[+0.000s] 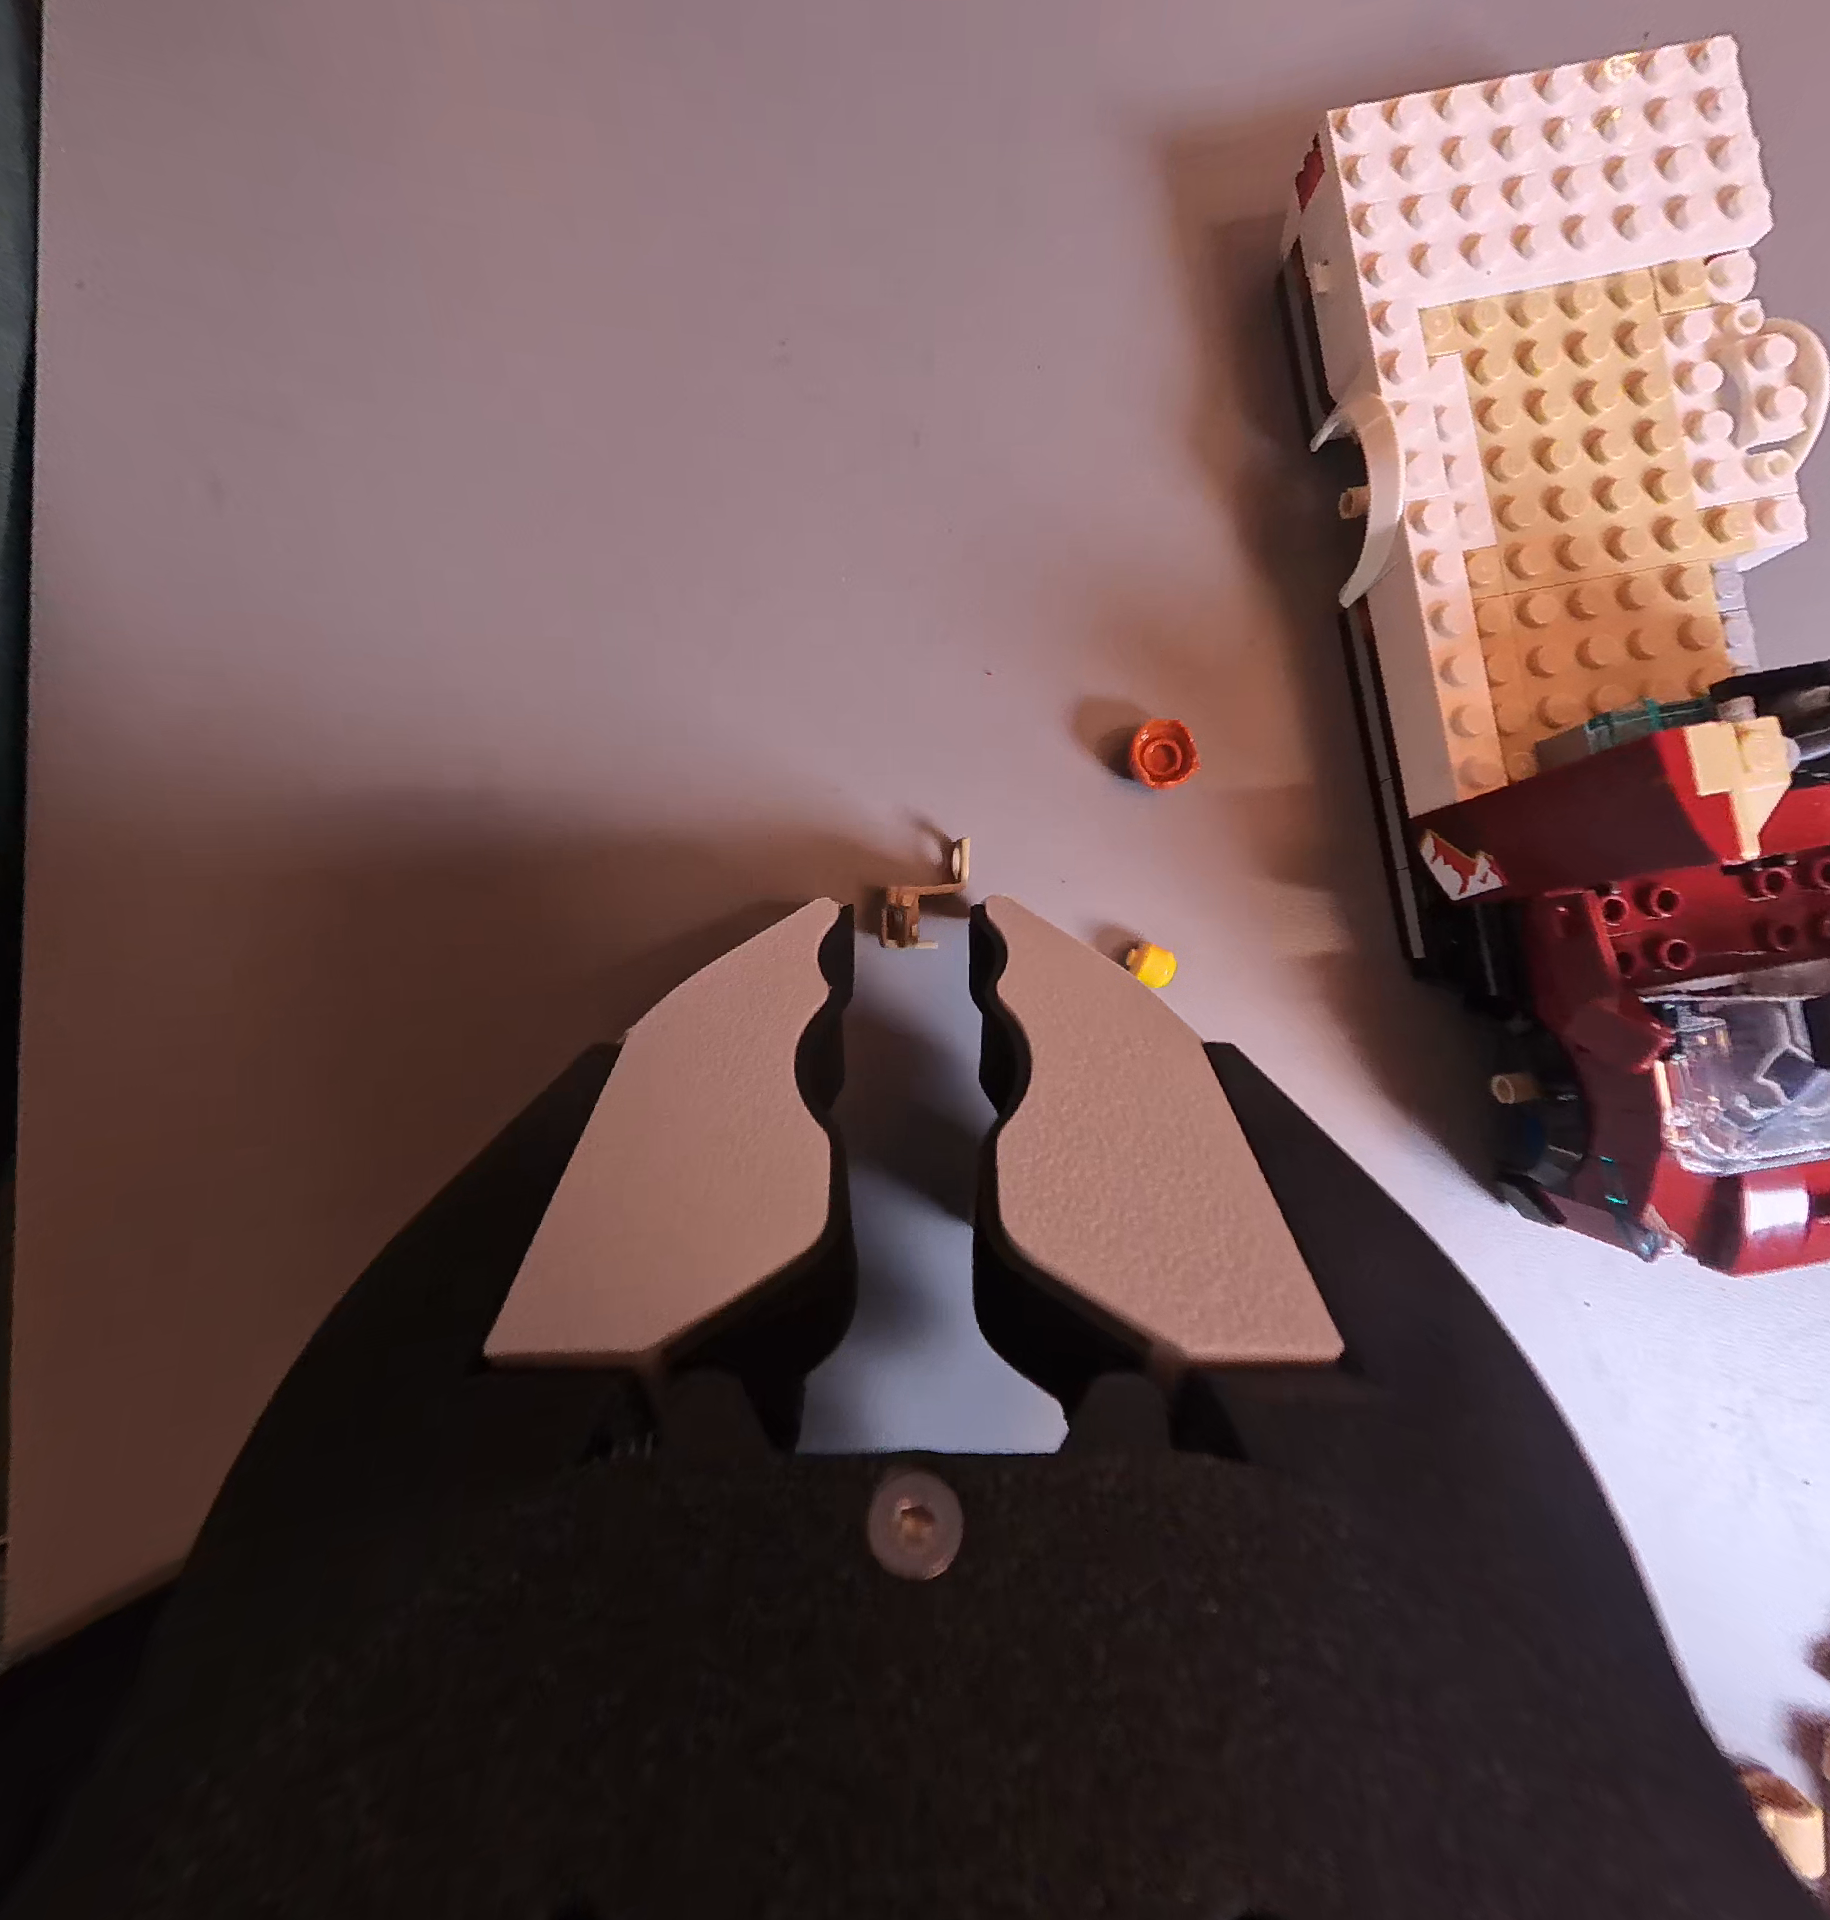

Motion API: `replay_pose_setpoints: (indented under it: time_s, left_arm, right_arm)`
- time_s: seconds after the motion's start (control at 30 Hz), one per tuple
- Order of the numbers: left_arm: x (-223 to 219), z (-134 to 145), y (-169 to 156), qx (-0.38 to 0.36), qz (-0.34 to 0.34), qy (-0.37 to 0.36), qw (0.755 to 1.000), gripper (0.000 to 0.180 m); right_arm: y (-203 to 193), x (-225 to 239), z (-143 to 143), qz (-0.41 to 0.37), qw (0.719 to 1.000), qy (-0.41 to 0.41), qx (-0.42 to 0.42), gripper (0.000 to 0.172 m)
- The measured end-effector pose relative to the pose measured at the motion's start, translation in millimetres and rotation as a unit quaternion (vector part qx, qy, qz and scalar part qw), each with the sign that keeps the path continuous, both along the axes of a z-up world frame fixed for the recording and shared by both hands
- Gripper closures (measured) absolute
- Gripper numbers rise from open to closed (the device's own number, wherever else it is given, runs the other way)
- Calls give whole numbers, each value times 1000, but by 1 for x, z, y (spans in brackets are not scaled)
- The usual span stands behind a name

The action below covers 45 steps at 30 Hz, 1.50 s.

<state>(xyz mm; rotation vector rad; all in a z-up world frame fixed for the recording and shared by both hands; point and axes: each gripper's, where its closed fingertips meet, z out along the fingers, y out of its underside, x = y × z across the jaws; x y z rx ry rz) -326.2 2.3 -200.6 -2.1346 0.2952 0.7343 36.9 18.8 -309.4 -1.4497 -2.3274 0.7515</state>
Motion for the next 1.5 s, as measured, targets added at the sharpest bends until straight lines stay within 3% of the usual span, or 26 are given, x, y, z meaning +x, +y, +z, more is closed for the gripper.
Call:
replay_pose_setpoints:
  time_s: [0.03, 0.1, 0.27, 0.47, 0.53, 0.6, 0.73, 0.83, 1.03, 1.27, 1.3, 1.5]
  left_arm:
    - [-14, -7, -8, -13, 28, -11, 999, 170]
    - [-30, -20, -14, -27, 56, -19, 998, 167]
    - [-39, -35, -15, -53, 74, -21, 996, 128]
    - [-33, -39, -13, -56, 55, -24, 997, 119]
    - [-7, -28, -4, -27, -12, -31, 999, 127]
    - [50, -17, 7, 4, -150, -59, 987, 141]
    - [183, -9, 6, 37, -409, -80, 908, 156]
    - [255, -16, -2, 39, -509, -70, 857, 155]
    - [325, -30, -12, 17, -576, -102, 811, 155]
    - [336, -39, -23, -23, -594, -153, 790, 169]
    - [335, -38, -23, -19, -594, -156, 789, 178]
    - [335, -40, -25, -34, -593, -166, 787, 179]
  right_arm:
    - [0, 0, 0, -1, 1000, 0, -1, 151]
    - [0, -1, 0, -3, 1000, 0, -3, 151]
    - [-1, -3, 0, -7, 1000, 5, -1, 154]
    - [0, -4, 1, -10, 1000, 8, 0, 160]
    - [0, -6, 2, -11, 1000, 16, 1, 164]
    - [-1, -11, 9, -16, 999, 41, -16, 164]
    - [-2, -26, 41, -30, 988, 128, -83, 164]
    - [-10, -30, 63, -25, 973, 179, -144, 164]
    - [-37, -34, 76, 15, 959, 210, -190, 164]
    - [-48, -29, 72, 50, 961, 205, -176, 164]
    - [-51, -27, 71, 57, 962, 202, -174, 164]
    - [-52, -23, 68, 70, 965, 191, -164, 161]
